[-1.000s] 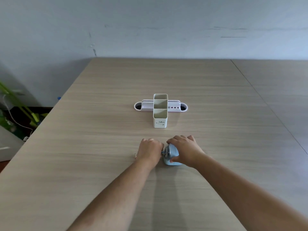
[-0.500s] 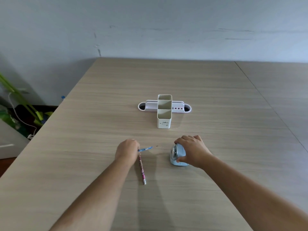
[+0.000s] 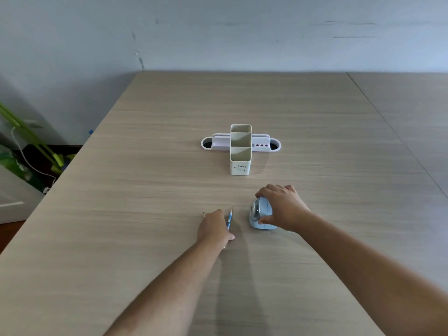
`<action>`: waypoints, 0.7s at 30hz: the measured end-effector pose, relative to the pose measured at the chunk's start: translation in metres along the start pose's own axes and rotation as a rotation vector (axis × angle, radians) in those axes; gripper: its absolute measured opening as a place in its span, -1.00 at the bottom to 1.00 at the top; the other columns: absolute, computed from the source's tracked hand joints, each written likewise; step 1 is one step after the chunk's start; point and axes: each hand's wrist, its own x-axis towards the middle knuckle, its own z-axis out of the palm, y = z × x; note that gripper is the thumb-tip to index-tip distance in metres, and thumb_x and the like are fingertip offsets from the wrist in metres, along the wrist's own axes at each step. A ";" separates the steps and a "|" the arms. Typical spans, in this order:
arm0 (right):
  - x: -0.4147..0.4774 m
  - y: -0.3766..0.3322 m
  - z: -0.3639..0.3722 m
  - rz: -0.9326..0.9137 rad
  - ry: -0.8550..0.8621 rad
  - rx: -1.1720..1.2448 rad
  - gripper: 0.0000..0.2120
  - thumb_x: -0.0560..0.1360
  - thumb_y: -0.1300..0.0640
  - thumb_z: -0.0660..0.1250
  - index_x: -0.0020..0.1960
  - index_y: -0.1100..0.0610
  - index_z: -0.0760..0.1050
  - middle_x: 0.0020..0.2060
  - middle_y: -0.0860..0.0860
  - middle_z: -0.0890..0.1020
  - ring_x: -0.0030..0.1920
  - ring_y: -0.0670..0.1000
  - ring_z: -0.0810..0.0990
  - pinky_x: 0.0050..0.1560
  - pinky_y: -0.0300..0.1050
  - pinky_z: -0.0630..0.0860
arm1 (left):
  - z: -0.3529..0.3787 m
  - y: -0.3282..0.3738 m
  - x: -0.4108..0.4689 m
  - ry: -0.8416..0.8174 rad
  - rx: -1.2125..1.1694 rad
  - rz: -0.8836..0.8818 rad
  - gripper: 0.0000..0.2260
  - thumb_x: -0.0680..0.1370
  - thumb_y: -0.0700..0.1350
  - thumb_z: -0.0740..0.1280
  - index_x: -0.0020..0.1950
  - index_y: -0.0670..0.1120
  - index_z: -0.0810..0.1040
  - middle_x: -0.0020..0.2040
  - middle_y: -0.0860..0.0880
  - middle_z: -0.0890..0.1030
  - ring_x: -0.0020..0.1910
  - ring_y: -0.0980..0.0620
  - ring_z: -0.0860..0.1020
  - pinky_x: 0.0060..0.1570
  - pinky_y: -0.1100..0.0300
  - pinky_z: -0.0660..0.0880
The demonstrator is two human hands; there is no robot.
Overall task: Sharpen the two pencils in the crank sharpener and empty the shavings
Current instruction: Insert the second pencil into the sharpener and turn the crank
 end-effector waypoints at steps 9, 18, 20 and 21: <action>0.002 0.000 -0.002 0.002 0.001 0.004 -0.37 0.30 -0.15 0.46 0.30 -0.01 0.36 0.20 -0.07 0.50 0.24 -0.01 0.45 0.33 -0.07 0.20 | -0.027 -0.013 0.005 0.163 -0.027 -0.186 -0.71 0.48 0.07 0.35 0.04 -0.13 0.54 0.05 -0.10 0.62 0.07 -0.15 0.60 -0.13 0.16 0.45; 0.002 -0.001 -0.003 -0.001 0.008 0.001 -0.37 0.31 -0.15 0.46 0.30 -0.02 0.36 0.20 -0.07 0.50 0.25 -0.01 0.44 0.32 -0.07 0.20 | -0.014 -0.032 0.003 0.026 0.114 -0.157 -0.79 0.57 -0.18 0.21 0.15 -0.16 0.55 0.16 -0.12 0.61 0.15 -0.12 0.59 0.02 0.13 0.51; 0.001 -0.001 -0.003 0.004 0.007 0.006 -0.38 0.31 -0.15 0.46 0.30 -0.02 0.36 0.20 -0.07 0.50 0.25 -0.01 0.44 0.32 -0.07 0.20 | -0.021 -0.032 0.000 0.109 0.131 -0.104 -0.80 0.57 -0.17 0.23 0.12 -0.19 0.56 0.11 -0.16 0.63 0.12 -0.16 0.60 -0.02 0.12 0.51; 0.001 -0.001 -0.002 0.004 0.008 0.008 -0.38 0.32 -0.15 0.45 0.30 -0.02 0.36 0.21 -0.07 0.50 0.25 -0.01 0.43 0.32 -0.06 0.20 | -0.025 -0.032 0.000 0.160 0.141 -0.061 -0.80 0.56 -0.16 0.24 0.12 -0.19 0.55 0.08 -0.17 0.64 0.09 -0.18 0.60 -0.04 0.10 0.51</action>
